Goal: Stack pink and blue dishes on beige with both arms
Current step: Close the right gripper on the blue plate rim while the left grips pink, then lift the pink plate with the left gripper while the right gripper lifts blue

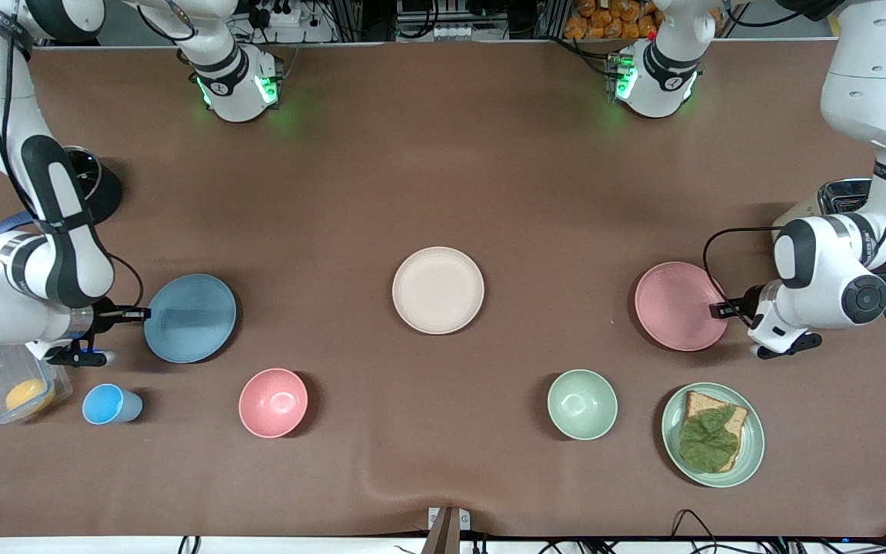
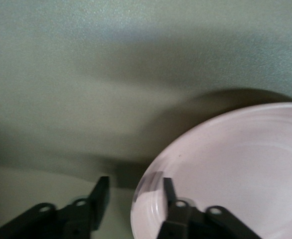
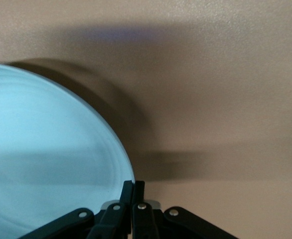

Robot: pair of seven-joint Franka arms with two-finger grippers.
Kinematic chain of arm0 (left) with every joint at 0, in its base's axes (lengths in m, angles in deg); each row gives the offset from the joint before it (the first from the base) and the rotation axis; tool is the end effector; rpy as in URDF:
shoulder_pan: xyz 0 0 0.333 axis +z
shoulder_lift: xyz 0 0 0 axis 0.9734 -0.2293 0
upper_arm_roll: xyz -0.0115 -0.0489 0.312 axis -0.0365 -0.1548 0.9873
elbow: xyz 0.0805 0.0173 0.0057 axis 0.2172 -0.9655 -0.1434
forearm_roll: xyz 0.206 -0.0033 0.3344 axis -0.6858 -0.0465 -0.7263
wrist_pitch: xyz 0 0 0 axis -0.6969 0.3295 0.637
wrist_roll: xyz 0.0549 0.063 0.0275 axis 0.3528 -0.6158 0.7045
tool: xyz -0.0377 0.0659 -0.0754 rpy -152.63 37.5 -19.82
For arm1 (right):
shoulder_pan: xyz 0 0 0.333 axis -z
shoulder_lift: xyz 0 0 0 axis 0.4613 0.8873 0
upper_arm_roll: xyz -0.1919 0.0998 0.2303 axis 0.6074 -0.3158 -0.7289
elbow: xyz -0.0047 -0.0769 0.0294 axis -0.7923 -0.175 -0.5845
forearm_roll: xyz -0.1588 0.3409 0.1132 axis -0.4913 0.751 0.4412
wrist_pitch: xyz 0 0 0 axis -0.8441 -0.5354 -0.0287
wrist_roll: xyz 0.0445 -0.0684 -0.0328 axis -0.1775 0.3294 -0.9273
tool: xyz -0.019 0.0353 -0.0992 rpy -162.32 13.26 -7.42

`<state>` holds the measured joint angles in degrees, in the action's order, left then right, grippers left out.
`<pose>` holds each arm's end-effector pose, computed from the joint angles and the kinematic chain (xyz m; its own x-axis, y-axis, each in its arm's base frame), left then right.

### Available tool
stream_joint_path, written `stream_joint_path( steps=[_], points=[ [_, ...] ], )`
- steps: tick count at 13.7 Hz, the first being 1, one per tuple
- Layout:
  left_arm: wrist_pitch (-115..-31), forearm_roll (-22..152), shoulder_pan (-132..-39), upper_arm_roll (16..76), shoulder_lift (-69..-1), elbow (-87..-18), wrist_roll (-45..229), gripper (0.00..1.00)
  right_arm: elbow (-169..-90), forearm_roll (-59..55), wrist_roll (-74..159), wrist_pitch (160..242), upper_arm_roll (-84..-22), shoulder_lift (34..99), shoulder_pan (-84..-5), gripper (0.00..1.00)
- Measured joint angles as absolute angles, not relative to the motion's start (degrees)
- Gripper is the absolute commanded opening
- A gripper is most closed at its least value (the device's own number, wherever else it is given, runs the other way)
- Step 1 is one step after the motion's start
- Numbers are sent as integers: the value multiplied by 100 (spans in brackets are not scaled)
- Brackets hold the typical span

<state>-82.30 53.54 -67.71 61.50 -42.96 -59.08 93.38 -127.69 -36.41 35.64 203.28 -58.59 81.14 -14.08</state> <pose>0.6120 0.0689 0.1858 0.9460 0.2226 -0.2358 0.2212 -0.9747 -0.0326 0.6262 -0.1469 0.1925 0.9592 -0.0318 -0.2810 -0.0596 -0.9941 -0.0907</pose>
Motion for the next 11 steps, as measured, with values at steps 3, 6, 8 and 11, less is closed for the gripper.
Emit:
stream_joint_path(
  steps=[3, 6, 8, 11],
  points=[
    [-8231, 5354, -6771, 6150, -4295, -5904, 9337, 10, -12760, -3638, 3521, 20328, -5854, 8114, -1404, 0],
    [-8226, 5354, -6771, 6148, -4276, -5892, 9332, 0, -12738, -3636, 3507, 20325, -5859, 8113, -1407, 0],
    [-8214, 5354, -6771, 6143, -4249, -5891, 9316, 0, -12641, -3635, 3507, 20207, -5875, 8106, -1425, 0],
    [-8219, 5354, -6770, 6143, -4248, -5888, 9313, 0, -12273, -3600, 3508, 19535, -5892, 8089, -1453, 0]
  ],
)
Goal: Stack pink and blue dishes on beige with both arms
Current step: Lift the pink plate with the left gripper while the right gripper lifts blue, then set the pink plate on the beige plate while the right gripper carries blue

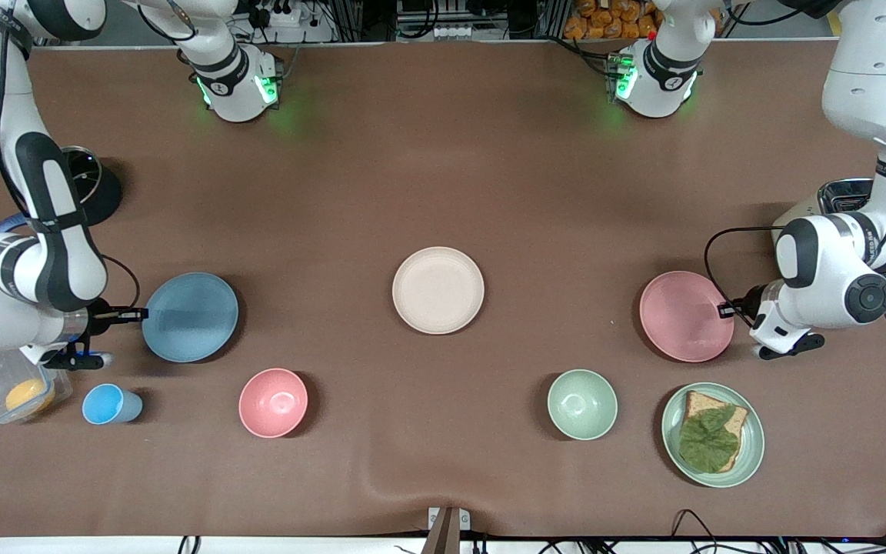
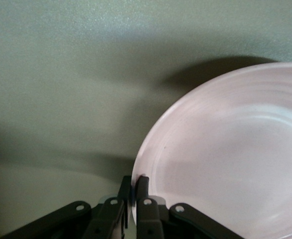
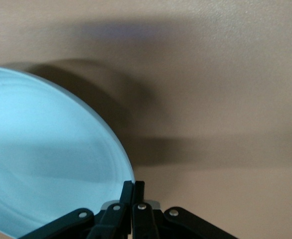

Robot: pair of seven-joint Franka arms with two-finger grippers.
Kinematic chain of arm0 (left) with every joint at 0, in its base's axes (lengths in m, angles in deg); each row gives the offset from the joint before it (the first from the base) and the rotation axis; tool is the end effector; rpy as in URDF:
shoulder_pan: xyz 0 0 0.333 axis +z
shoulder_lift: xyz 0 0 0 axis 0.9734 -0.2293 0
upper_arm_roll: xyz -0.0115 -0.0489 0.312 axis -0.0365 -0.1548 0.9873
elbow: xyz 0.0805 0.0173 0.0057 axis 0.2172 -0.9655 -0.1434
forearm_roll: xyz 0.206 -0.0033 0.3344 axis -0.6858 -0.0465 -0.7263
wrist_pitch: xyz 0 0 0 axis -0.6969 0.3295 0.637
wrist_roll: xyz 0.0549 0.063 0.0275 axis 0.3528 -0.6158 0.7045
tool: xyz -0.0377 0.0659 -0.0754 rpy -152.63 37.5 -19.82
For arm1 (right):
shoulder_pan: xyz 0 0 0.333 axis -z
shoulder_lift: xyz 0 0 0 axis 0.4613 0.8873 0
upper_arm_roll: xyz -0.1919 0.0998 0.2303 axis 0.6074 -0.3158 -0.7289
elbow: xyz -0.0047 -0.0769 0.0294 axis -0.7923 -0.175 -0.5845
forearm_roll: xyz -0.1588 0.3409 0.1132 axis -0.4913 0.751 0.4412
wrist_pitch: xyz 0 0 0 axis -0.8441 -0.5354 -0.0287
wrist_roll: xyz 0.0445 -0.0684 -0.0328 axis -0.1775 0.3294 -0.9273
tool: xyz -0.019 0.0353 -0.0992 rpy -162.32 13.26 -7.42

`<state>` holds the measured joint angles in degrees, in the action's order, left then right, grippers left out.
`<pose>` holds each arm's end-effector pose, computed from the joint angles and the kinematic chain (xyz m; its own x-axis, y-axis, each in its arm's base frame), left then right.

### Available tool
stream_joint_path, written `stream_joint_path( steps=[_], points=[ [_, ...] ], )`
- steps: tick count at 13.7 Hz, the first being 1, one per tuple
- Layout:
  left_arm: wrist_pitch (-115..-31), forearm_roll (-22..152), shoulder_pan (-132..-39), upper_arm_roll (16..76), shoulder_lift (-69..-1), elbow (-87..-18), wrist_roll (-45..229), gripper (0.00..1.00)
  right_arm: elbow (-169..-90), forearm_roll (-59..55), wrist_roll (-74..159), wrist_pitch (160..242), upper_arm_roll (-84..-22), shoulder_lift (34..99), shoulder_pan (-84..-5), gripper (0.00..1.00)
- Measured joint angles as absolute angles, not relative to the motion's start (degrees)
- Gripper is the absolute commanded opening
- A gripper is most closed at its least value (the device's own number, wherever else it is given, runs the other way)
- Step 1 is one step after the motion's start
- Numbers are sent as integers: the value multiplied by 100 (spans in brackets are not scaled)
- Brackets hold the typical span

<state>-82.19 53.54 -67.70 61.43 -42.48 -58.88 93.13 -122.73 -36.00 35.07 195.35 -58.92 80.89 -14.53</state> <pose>0.6143 0.0687 0.1921 0.9494 0.2178 -0.2263 0.2167 -0.9758 -0.0303 0.6389 -0.1400 0.2222 0.9469 -0.0031 -0.3215 -0.0422 -0.9925 -0.1147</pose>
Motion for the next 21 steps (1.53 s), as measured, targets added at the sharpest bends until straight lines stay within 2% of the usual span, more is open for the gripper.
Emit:
stream_joint_path(
  steps=[4, 8, 11, 14, 19, 21],
  points=[
    [-8222, 5354, -6771, 6138, -4138, -5821, 9126, 0, -12012, -3549, 3507, 19029, -5870, 7951, -1443, 0],
    [-7833, 5354, -6790, 6002, -3544, -5757, 9091, 0, -11836, -3276, 3508, 18083, -5871, 7503, -1445, 0],
    [-7327, 5417, -6800, 5559, -3064, -5638, 9129, 0, -11591, -3258, 3506, 17287, -5840, 7199, -1405, 0],
    [-7034, 6021, -6830, 5188, -2909, -5441, 9274, 0, -11222, -3248, 3497, 16648, -5815, 7068, -1320, 0],
    [-7006, 6193, -6941, 4213, -2973, -5423, 10739, 0, -11125, -2890, 3497, 16434, -5841, 7059, -1317, 0],
    [-7008, 6193, -7315, 4068, -3032, -5397, 11247, 0, -11125, -2856, 3497, 16393, -5855, 7059, -1319, 0]
  ],
)
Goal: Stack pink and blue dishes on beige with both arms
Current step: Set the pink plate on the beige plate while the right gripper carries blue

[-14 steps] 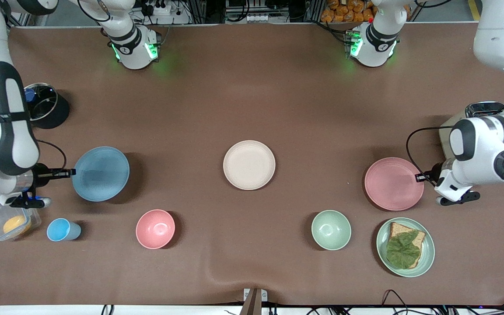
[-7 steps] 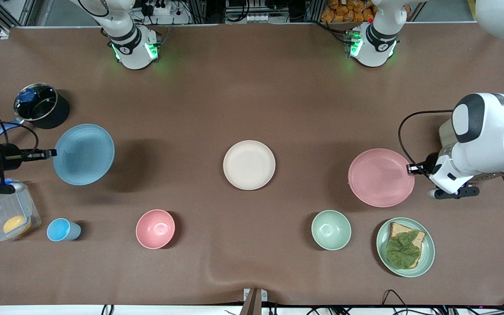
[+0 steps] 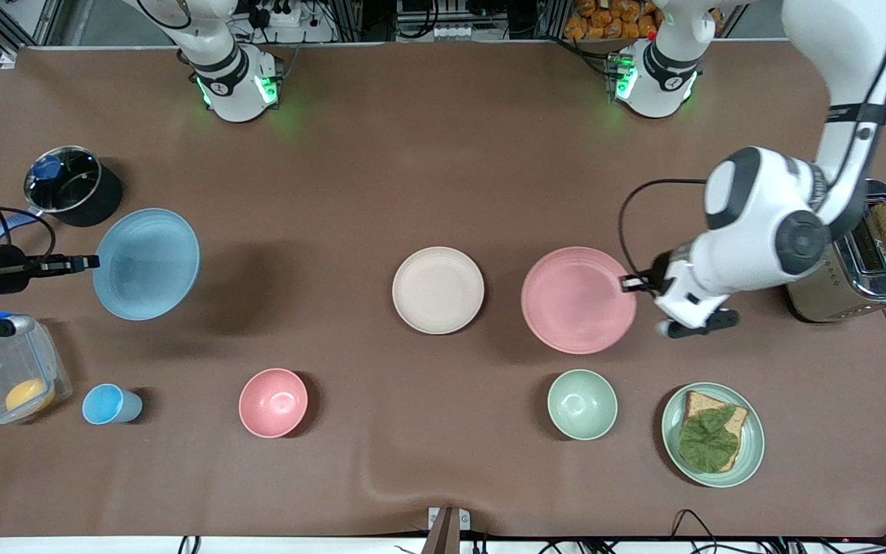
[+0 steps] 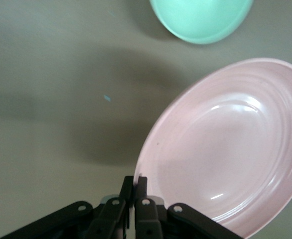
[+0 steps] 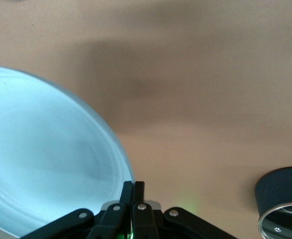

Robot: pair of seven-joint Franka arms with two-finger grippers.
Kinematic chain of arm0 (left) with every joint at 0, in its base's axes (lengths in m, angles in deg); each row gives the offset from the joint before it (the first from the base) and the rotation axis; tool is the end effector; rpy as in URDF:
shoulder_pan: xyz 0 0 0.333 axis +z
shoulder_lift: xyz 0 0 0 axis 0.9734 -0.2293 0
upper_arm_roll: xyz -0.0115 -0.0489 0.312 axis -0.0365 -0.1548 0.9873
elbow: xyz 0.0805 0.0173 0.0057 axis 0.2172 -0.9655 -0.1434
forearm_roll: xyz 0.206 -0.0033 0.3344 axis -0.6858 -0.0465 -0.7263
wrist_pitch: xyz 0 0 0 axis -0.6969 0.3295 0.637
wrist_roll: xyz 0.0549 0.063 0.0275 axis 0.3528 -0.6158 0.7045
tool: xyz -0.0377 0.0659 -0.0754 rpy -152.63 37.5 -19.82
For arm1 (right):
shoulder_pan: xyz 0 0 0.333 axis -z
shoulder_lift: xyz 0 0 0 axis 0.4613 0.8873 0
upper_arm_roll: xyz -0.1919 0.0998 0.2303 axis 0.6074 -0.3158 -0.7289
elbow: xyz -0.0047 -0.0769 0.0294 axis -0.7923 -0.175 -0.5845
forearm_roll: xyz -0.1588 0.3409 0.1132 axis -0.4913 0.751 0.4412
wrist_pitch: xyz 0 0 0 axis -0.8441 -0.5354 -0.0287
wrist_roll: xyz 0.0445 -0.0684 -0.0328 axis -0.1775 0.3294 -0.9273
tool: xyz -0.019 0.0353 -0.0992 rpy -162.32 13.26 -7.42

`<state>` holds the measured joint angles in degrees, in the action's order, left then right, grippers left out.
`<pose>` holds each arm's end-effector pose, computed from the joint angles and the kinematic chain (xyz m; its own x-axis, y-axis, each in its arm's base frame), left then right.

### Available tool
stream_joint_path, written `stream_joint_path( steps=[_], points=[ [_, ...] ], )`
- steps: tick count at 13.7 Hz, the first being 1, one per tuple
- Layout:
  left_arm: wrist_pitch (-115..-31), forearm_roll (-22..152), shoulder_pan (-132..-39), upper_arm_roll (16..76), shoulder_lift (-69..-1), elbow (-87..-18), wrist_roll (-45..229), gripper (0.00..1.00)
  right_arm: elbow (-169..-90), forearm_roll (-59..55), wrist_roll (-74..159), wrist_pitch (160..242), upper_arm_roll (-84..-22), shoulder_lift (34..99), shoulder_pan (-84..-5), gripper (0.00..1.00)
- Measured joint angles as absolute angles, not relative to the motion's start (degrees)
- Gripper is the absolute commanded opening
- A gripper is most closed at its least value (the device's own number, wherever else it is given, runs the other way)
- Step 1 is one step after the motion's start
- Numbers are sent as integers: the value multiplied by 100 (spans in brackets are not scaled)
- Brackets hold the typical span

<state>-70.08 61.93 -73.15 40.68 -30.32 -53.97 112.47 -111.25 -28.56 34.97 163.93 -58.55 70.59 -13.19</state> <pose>0.5981 -0.2037 0.3653 0.9619 0.1675 -0.2163 0.2026 -0.9674 0.1519 0.6198 -0.1358 0.4034 0.8981 0.0324 -0.4385 -0.0989 -0.9569 -0.2732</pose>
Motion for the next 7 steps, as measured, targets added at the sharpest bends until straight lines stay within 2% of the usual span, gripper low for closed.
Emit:
stream_joint_path(
  steps=[4, 7],
  points=[
    [-7038, 6193, -8393, 4064, -3437, -5150, 12196, 0, -11124, -2226, 3764, 16146, -5839, 7059, -1315, 0],
    [-7118, 6079, -8985, 4081, -3952, -4829, 12870, 0, -11124, -1317, 4628, 15876, -5826, 7062, -1311, 0]
  ],
)
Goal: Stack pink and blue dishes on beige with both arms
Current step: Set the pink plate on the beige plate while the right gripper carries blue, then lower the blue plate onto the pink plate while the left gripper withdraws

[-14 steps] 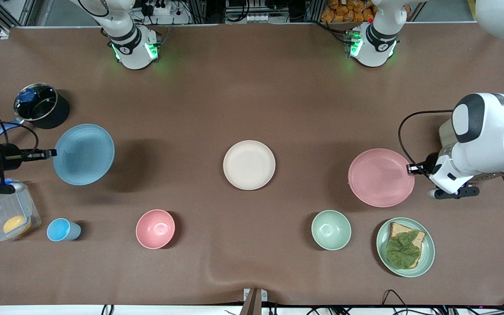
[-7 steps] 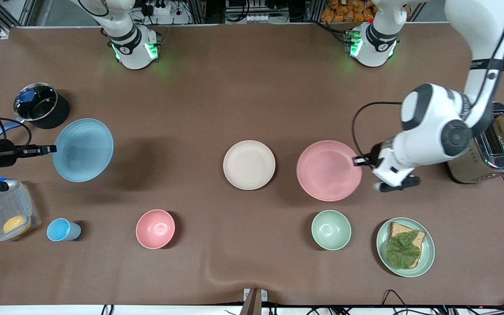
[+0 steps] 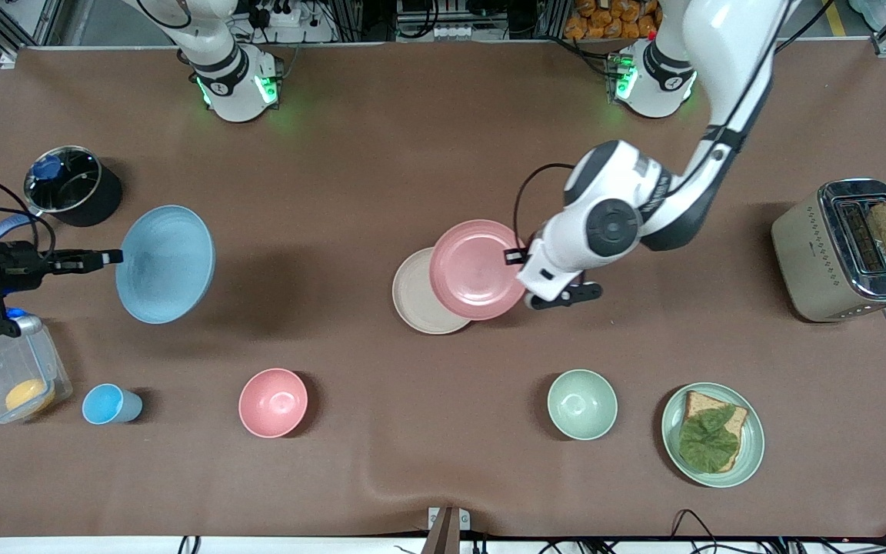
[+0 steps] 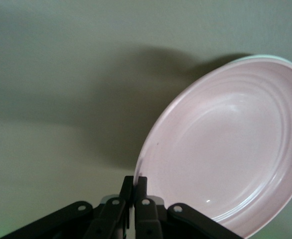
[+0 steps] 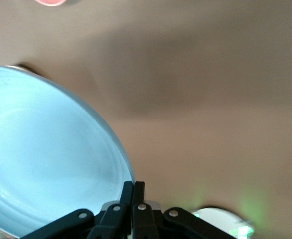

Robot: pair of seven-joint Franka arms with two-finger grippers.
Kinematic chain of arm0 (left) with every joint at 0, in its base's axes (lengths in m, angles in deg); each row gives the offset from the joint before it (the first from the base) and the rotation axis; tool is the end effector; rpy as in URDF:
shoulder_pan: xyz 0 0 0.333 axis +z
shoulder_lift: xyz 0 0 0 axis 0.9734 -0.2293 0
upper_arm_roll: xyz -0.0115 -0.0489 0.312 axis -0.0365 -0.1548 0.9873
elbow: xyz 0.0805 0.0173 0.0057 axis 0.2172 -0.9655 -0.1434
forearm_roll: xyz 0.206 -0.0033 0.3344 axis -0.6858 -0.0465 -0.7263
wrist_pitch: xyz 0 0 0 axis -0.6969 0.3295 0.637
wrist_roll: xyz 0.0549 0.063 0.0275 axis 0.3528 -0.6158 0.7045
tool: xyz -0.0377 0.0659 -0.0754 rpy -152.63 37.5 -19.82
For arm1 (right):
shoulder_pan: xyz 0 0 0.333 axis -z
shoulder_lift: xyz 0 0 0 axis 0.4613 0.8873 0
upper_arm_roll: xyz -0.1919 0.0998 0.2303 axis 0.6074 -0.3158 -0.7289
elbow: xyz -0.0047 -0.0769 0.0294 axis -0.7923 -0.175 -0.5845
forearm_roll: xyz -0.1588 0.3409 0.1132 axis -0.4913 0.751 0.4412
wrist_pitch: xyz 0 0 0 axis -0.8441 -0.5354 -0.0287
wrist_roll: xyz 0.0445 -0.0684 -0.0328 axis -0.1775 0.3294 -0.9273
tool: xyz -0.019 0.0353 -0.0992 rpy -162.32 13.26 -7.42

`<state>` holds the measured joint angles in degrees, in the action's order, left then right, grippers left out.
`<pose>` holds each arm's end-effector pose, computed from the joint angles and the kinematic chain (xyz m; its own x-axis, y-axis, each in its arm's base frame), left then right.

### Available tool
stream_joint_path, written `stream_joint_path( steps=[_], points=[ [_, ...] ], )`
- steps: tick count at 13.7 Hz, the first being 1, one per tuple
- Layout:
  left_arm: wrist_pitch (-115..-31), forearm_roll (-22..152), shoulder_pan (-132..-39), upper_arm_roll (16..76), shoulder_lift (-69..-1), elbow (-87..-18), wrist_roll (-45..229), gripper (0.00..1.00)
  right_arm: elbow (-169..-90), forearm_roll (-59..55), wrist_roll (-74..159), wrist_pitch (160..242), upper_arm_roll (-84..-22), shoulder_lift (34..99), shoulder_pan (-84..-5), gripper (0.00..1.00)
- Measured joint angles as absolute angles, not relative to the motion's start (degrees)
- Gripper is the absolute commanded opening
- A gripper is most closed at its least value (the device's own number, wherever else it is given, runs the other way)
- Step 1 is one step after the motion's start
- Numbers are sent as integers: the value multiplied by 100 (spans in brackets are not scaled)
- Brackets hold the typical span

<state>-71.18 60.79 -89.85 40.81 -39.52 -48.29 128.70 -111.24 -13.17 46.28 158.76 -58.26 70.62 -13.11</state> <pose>0.5436 -0.3738 0.3131 0.9385 0.1729 -0.2989 0.2082 -0.9739 0.0902 0.6187 -0.1045 0.4116 0.8453 -0.0677 -0.5300 -0.3333 -0.8422 -0.4239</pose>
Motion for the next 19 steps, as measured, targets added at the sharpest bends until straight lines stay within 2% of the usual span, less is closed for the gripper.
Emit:
stream_joint_path(
  steps=[4, 8, 12, 15, 19],
  points=[
    [-7601, 5971, -9315, 4098, -4550, -4651, 13180, 0, -11128, -89, 5893, 15722, -5829, 7083, -1313, 0],
    [-7783, 5971, -9391, 4103, -4799, -4606, 13181, 0, -11143, 887, 7144, 15708, -5850, 7123, -1346, 0],
    [-8029, 5971, -9398, 4107, -4871, -4598, 13181, 0, -11143, 1102, 8341, 15824, -5889, 7185, -1792, 0],
    [-8113, 5971, -9403, 4109, -4917, -4593, 13181, 0, -11138, 1116, 9295, 16208, -5896, 7245, -2235, 0],
    [-8308, 5971, -9406, 4127, -5014, -4588, 13181, 0, -11114, 859, 9502, 16286, -5896, 7245, -2374, 0]
  ],
)
